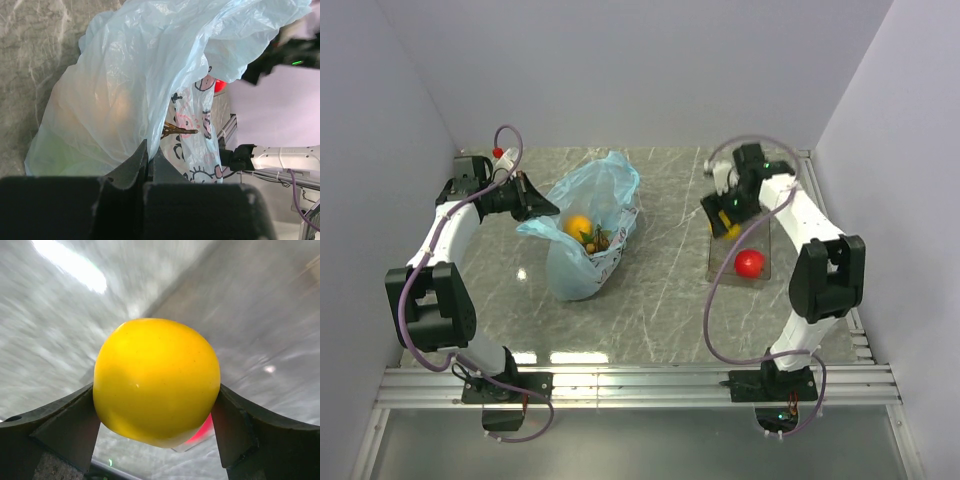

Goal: Place the fake fruits into the plastic bag and tie a complex knot

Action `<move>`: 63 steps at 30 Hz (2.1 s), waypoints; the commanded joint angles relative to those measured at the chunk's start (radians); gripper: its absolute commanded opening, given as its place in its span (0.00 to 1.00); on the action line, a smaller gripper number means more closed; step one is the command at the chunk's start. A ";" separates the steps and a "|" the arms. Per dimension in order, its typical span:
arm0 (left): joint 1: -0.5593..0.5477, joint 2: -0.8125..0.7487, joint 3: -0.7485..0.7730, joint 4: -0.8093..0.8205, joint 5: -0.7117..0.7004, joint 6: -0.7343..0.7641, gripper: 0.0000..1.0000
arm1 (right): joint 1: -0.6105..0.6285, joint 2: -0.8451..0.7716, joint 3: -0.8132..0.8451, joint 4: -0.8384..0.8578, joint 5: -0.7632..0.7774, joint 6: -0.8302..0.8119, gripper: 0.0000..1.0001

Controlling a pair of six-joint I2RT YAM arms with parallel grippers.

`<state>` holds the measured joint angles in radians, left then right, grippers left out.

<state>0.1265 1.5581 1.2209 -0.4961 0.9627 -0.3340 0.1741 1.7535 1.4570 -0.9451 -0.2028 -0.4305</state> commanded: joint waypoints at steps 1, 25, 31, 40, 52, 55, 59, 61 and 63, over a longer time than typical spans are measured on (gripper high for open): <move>-0.001 -0.047 -0.003 0.030 0.016 0.016 0.02 | 0.013 -0.083 0.250 -0.079 -0.185 0.044 0.68; -0.001 -0.043 0.032 -0.013 0.010 0.044 0.02 | 0.634 0.273 0.764 0.238 0.118 0.318 0.97; -0.001 -0.049 0.019 -0.012 0.013 0.047 0.02 | 0.639 0.118 0.666 0.249 0.129 0.314 0.99; -0.002 -0.050 0.006 -0.006 0.018 0.049 0.02 | 0.418 -0.250 0.226 0.088 -0.043 0.222 1.00; -0.002 -0.058 -0.003 -0.004 0.013 0.052 0.02 | -0.016 -0.358 -0.170 -0.075 0.137 -0.134 1.00; -0.001 -0.059 -0.001 -0.009 0.008 0.053 0.02 | -0.041 -0.327 -0.198 -0.041 0.158 -0.203 1.00; -0.001 -0.063 0.005 -0.027 0.004 0.069 0.02 | -0.067 -0.246 -0.184 -0.005 0.161 -0.258 1.00; -0.002 -0.064 0.005 -0.030 -0.001 0.072 0.02 | -0.071 -0.221 -0.179 0.005 0.149 -0.274 1.00; -0.002 -0.067 0.005 -0.039 -0.005 0.078 0.02 | -0.076 -0.187 -0.179 0.017 0.146 -0.300 1.00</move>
<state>0.1265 1.5318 1.2209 -0.5251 0.9596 -0.2901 0.1108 1.5414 1.2633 -0.9699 -0.0643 -0.6563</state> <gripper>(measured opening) 0.020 0.995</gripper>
